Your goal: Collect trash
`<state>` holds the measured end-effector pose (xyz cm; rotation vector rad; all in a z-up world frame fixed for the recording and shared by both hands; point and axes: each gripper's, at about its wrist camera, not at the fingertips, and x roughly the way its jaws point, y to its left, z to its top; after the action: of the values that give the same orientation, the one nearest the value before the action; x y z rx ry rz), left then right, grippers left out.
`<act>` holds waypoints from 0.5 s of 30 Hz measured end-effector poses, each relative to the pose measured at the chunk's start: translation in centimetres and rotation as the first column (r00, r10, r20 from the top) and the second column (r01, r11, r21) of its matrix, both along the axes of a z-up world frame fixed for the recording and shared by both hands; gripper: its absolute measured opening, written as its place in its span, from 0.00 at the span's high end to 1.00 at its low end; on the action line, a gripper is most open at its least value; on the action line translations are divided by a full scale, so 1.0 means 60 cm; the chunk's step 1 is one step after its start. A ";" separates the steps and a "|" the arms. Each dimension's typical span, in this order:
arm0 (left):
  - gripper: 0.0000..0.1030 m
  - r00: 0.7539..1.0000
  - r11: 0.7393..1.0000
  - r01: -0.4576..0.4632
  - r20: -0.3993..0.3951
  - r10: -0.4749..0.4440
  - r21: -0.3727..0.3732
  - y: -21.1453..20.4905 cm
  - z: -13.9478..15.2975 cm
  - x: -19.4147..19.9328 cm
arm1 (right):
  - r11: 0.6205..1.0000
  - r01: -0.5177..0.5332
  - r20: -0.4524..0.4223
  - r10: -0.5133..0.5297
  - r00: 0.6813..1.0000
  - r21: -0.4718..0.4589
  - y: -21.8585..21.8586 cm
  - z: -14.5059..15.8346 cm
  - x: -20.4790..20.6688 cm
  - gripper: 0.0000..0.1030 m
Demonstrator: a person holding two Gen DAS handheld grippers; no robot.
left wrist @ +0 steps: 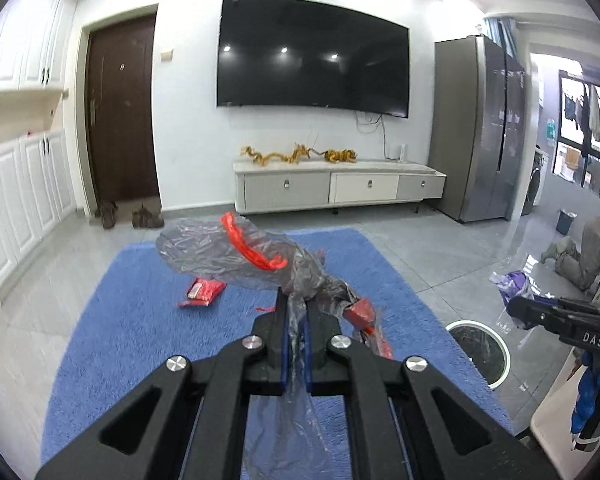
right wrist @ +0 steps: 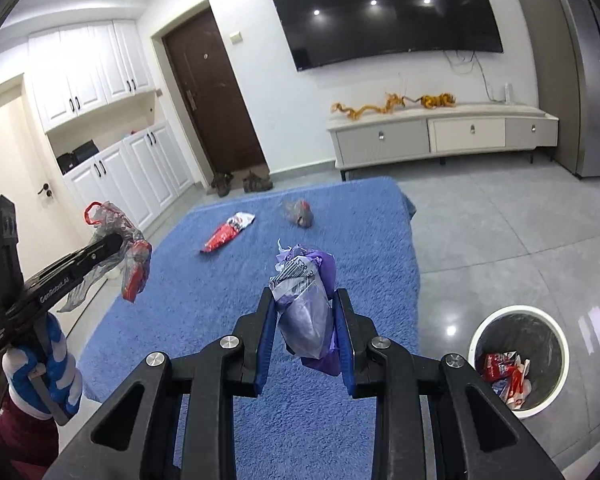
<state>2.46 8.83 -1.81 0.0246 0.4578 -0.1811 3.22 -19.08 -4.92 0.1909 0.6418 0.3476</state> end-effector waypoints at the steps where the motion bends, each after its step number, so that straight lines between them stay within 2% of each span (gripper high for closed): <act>1: 0.96 1.000 1.000 0.005 0.009 -0.005 0.011 -0.008 0.005 -0.004 | 1.000 0.003 0.006 -0.003 1.000 0.004 -0.003 0.003 -0.003 0.73; 7: 0.95 0.998 0.997 0.044 0.048 -0.047 0.069 -0.061 0.028 -0.015 | 0.999 0.039 0.046 -0.040 0.998 0.017 -0.034 0.022 -0.021 0.73; 15: 0.95 0.995 0.986 0.097 0.016 -0.100 0.136 -0.126 0.023 0.023 | 0.993 0.117 0.058 -0.119 0.991 0.034 -0.099 0.022 -0.016 0.73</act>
<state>3.84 1.27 -0.43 0.1823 0.4459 -0.2461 2.24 -25.01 -3.62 0.2460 0.5635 0.2486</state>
